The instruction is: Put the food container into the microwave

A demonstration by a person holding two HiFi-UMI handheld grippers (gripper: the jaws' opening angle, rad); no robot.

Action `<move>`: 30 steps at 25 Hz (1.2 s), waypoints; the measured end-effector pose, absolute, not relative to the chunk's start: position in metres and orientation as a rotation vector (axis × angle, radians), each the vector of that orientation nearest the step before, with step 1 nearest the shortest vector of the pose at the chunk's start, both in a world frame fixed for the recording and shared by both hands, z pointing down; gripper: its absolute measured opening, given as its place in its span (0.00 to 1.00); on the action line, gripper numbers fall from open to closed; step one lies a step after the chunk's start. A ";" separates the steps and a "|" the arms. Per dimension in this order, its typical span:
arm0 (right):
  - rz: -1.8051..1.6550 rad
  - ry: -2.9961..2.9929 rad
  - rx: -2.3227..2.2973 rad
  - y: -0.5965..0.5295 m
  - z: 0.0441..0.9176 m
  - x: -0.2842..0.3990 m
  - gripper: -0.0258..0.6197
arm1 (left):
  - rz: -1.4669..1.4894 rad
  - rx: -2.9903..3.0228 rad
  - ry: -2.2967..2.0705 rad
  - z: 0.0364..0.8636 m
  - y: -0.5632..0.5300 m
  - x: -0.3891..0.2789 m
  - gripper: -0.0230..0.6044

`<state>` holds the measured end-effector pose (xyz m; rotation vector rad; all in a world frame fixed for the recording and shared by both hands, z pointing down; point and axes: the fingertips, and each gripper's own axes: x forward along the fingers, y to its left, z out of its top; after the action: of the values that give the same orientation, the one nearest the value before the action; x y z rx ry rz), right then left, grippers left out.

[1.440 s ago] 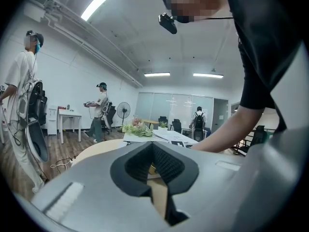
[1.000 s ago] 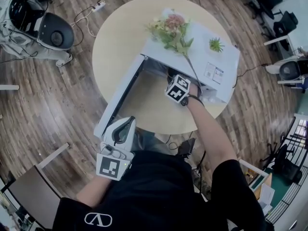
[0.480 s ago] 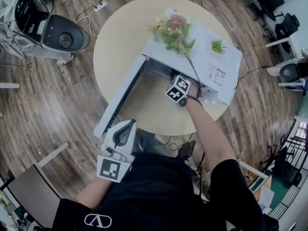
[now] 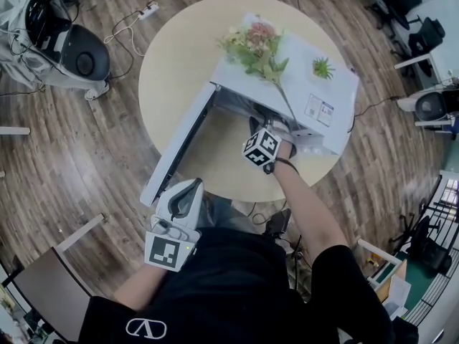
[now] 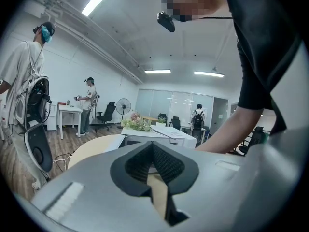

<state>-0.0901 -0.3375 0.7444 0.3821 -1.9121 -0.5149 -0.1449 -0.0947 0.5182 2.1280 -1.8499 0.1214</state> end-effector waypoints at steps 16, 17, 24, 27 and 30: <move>-0.327 -2.060 0.443 -0.202 0.671 0.005 0.18 | 0.110 2.314 -1.776 0.479 -0.125 -0.117 0.04; -0.271 -2.089 0.451 -0.193 0.662 0.008 0.16 | 0.106 2.332 -1.770 0.475 -0.128 -0.114 0.04; -0.093 -2.321 0.513 -0.164 0.580 0.011 0.08 | 0.068 2.492 -1.732 0.435 -0.149 -0.094 0.04; -0.092 -2.434 0.547 -0.159 0.543 0.008 0.07 | 0.041 2.551 -1.717 0.418 -0.156 -0.086 0.04; -0.149 -2.552 0.582 -0.152 0.500 0.006 0.06 | 0.022 2.596 -1.706 0.403 -0.161 -0.081 0.04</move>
<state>0.0057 -0.1519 0.4999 0.5821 -2.5525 -0.1493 -0.0811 -0.1607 0.4031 2.5965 -1.7063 0.0223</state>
